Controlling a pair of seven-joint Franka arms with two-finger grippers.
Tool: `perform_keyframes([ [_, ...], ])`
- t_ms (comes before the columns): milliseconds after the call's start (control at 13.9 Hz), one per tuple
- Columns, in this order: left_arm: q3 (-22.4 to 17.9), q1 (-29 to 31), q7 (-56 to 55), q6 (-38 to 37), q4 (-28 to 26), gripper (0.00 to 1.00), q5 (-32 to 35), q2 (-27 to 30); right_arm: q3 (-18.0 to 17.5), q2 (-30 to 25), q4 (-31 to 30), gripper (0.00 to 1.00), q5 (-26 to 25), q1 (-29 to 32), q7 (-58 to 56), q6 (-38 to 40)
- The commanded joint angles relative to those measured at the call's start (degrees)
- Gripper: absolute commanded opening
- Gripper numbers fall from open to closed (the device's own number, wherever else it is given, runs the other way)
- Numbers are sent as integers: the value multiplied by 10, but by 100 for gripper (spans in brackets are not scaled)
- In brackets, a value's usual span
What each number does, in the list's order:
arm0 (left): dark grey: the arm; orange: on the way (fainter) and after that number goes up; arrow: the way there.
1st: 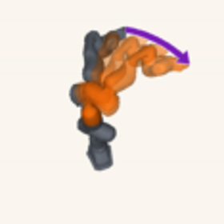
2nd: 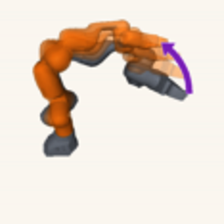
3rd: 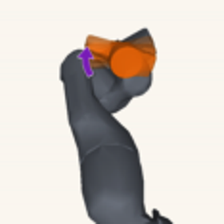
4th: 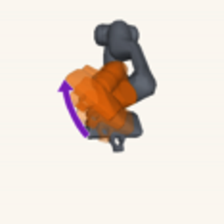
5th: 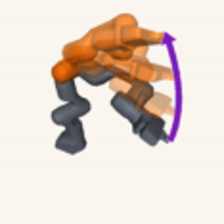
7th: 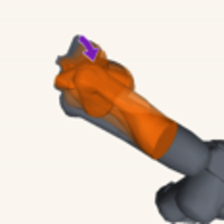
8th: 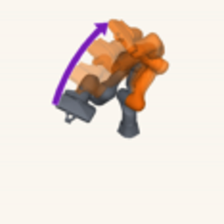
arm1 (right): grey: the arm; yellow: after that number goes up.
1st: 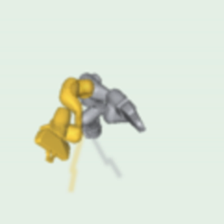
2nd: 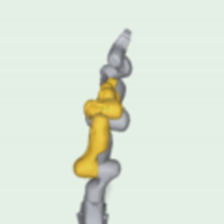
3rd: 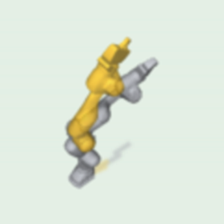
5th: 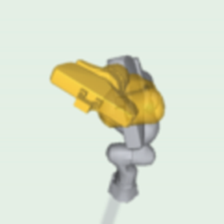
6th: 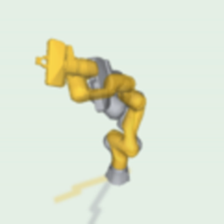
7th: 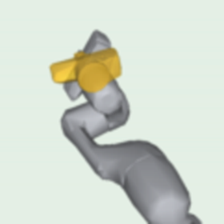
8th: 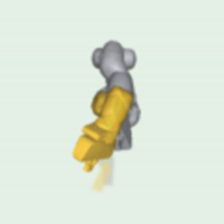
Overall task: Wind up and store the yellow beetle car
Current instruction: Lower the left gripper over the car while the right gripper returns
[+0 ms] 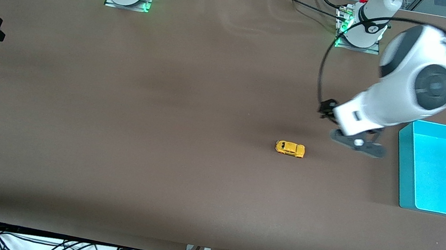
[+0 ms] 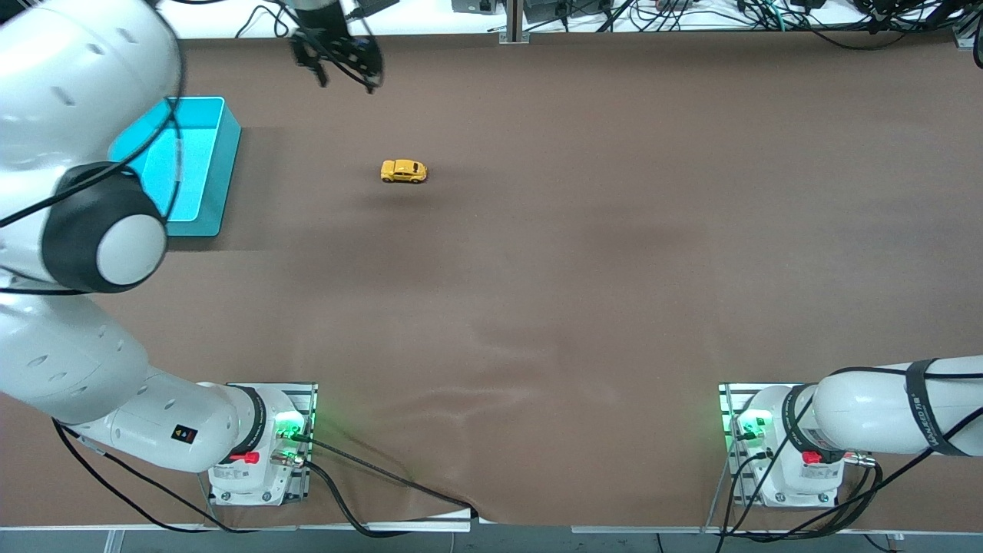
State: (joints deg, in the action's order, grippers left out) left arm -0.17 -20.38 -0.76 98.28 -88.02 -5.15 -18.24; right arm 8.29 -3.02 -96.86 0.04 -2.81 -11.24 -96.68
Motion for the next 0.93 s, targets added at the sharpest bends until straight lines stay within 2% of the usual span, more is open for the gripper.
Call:
perform_keyframes([
  [0,-5,-22,125,52,27,100,11,-46,-32,13,14,100,-7,31,9,18],
  [431,-5,-27,474,190,12,100,6,-136,-41,19,23,100,-6,29,60,11],
  [503,-5,-26,520,210,11,100,5,-149,-56,18,25,100,-7,29,63,9],
  [575,-5,-26,559,228,2,100,3,-158,-71,14,20,100,-10,29,75,11],
  [863,15,-27,614,305,-73,100,3,-156,-79,21,28,100,-6,20,112,19],
])
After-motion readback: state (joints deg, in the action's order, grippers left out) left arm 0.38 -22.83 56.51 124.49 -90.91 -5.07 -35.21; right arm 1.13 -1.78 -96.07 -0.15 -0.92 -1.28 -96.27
